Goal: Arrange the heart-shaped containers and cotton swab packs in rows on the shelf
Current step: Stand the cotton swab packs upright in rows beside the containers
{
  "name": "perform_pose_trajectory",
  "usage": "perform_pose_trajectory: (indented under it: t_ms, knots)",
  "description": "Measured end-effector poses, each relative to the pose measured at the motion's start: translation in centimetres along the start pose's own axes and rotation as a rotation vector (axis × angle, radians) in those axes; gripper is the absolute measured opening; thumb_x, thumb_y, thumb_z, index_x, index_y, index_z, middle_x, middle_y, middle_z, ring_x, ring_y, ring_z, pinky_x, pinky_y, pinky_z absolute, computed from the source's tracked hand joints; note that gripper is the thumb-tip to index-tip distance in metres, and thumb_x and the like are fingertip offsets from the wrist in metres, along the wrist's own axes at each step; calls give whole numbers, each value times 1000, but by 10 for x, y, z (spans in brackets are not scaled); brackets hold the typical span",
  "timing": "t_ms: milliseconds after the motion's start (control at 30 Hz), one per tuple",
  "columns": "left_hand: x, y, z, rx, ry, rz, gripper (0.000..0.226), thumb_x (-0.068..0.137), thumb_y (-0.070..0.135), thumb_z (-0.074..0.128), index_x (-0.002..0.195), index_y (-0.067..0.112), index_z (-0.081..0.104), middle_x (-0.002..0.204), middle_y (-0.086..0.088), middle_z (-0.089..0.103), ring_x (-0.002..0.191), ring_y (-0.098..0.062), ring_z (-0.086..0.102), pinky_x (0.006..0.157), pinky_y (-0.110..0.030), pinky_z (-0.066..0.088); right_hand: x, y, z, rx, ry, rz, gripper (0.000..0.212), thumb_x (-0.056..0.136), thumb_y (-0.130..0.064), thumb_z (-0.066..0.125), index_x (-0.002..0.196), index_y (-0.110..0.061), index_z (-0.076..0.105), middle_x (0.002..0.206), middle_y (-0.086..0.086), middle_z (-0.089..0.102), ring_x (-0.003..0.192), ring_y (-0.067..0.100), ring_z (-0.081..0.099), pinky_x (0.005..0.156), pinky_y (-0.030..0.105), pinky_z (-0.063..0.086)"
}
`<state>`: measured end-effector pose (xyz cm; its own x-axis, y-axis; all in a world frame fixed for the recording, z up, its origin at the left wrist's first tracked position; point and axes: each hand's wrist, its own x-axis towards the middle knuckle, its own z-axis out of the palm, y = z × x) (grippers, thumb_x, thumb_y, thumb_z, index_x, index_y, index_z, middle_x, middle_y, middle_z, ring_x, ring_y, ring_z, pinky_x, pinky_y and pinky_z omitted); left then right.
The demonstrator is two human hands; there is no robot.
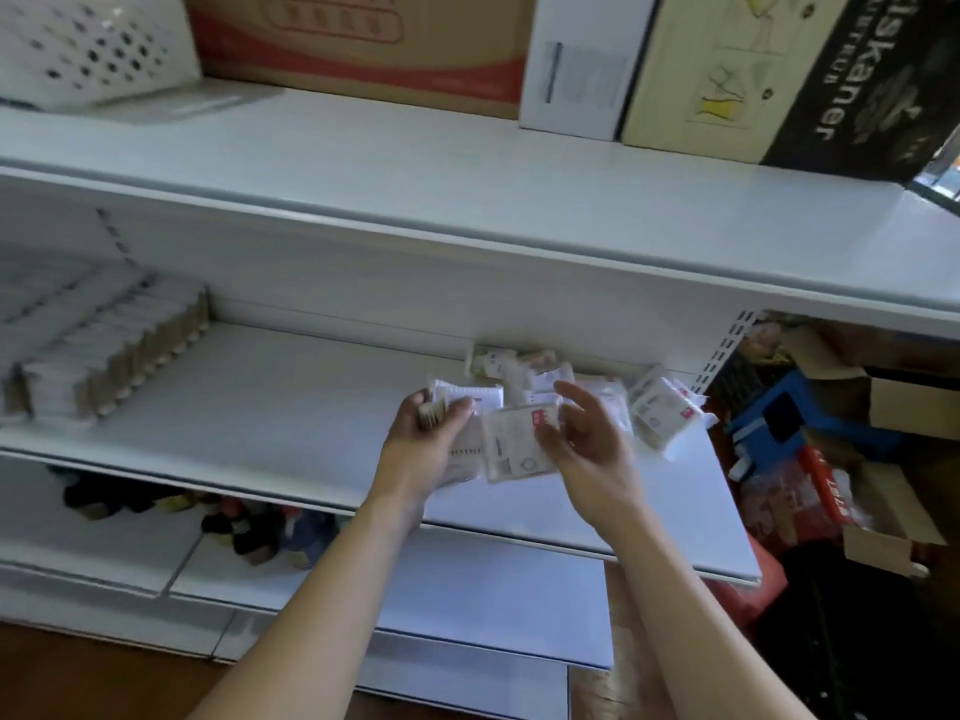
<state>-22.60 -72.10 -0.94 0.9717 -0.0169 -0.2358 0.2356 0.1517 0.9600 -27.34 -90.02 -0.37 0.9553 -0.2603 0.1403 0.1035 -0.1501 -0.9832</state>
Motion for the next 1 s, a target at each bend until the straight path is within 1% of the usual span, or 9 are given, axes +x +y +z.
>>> perform_pose_trajectory:
  t_ms: [167,233,333,400,500,633,767,900,1000]
  knots:
    - [-22,16,-91,33,-31,10,44,90,55,63,123,28,53,111,-5,72,90,-21,74,68,-41,62,-20,-12,96,-223,-109,-22,43,99,-28,59,139,-39,47,120,-9,64,106,6,62,89,26,50]
    - [-32,24,-130,3,-46,-18,45,88,59,62,123,33,52,109,-3,73,87,-21,74,63,-38,61,-33,-22,139,-188,-91,-32,41,97,-25,61,135,-34,48,119,-10,63,103,7,63,87,24,51]
    - [-42,31,-186,-8,-47,-1,42,88,50,66,123,31,50,109,0,72,94,-17,73,80,-40,61,-51,-32,200,-38,-45,17,35,94,-23,67,123,-32,51,111,-8,63,98,9,65,79,20,53]
    - [-42,34,-219,-18,-33,33,36,87,47,69,116,34,52,106,3,72,94,-13,72,86,-40,60,-59,-31,236,-33,2,82,31,88,-43,71,110,-34,53,106,-6,66,95,13,68,76,29,58]
    - [-40,41,-262,5,7,76,63,71,69,74,121,34,56,108,6,74,101,-16,71,93,-48,56,-65,-34,279,-166,-3,161,50,75,-79,60,95,-33,55,91,-4,69,74,19,71,69,50,59]
    - [-25,52,-300,-84,20,88,45,83,49,70,120,26,60,109,2,75,105,-19,71,89,-41,59,-52,-51,321,-89,-38,115,29,91,-51,65,92,-22,59,84,5,68,56,26,67,50,45,56]
    - [7,64,-327,-42,39,129,30,92,37,69,119,27,61,110,3,74,99,-9,71,87,-32,59,-18,-52,348,60,-47,156,4,96,-21,64,98,-17,64,88,9,70,63,17,65,55,34,55]
    - [48,92,-351,-32,139,152,57,78,52,74,128,30,58,108,6,73,102,-18,71,88,-53,58,41,-37,361,57,81,170,14,93,-12,60,89,-23,68,84,5,71,75,24,67,62,40,58]
    - [79,114,-367,-48,183,180,55,83,45,74,131,25,56,112,-3,73,99,-23,72,86,-53,58,85,-16,374,-125,83,112,22,90,-12,54,92,-30,67,91,0,72,85,27,68,70,45,58]
